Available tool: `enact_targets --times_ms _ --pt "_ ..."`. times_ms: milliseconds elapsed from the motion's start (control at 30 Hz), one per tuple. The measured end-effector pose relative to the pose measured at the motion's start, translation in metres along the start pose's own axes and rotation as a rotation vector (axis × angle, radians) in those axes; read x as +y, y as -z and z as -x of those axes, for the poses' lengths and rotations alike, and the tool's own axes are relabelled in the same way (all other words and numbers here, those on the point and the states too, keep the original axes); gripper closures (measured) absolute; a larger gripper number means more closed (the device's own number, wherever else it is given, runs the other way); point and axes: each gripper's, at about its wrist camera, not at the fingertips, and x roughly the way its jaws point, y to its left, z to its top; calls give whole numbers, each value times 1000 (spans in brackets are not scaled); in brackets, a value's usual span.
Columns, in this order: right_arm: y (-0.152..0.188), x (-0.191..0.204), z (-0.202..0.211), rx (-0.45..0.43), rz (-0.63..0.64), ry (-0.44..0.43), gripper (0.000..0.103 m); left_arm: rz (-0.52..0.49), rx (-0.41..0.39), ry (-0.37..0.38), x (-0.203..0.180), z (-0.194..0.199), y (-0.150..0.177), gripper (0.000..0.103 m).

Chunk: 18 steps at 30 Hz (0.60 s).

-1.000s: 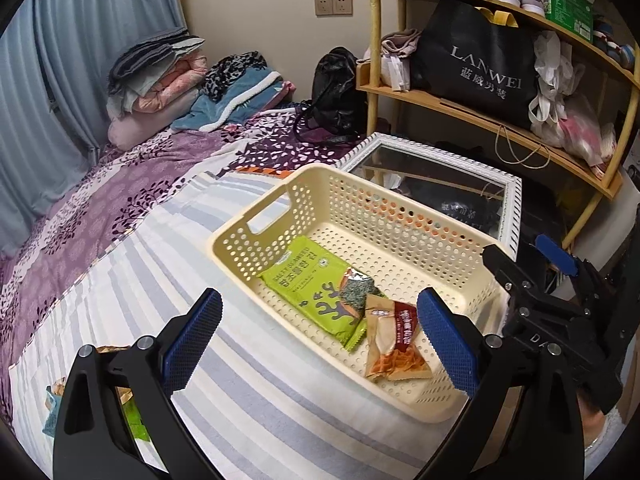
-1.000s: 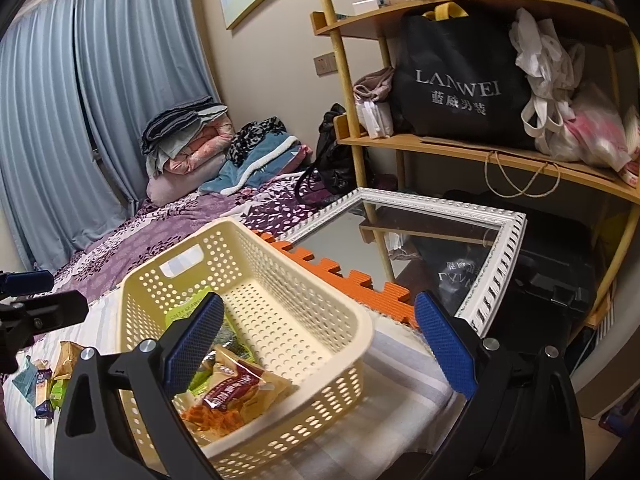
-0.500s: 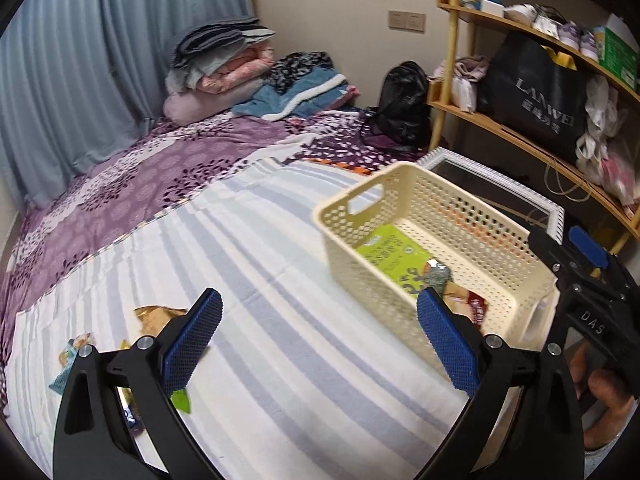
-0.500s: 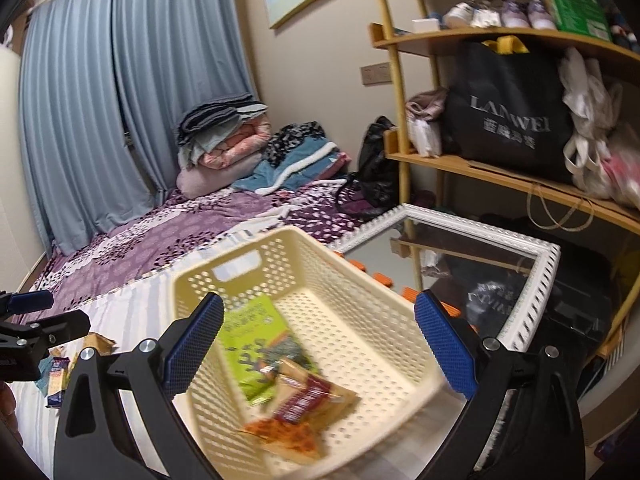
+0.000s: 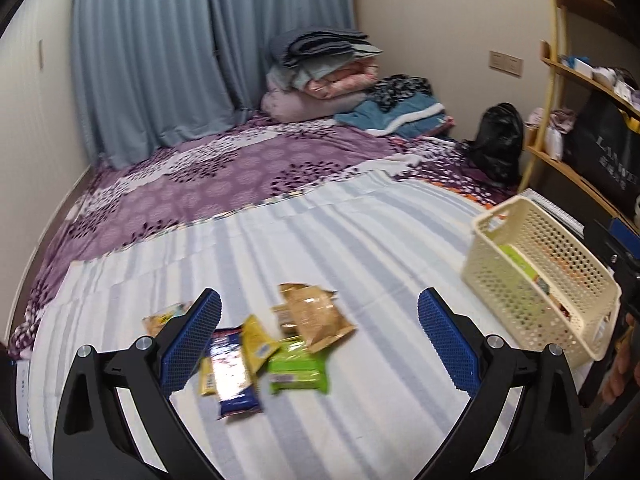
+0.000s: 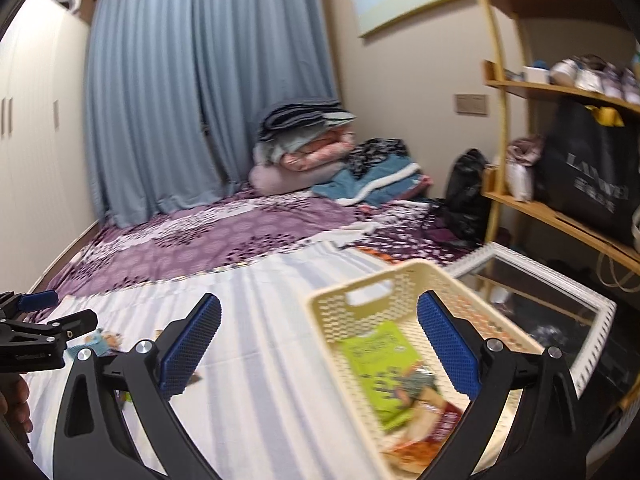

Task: Organize snacks
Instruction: 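Move both tools back over the remaining snacks on the bed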

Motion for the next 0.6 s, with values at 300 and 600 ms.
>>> enact_targets --times_ms 300,600 --pt "-1 69 -13 59 98 -118 5 185 20 -107 98 5 33 3" --pt "8 114 -29 147 132 -229 5 342 41 -208 173 12 66 3"
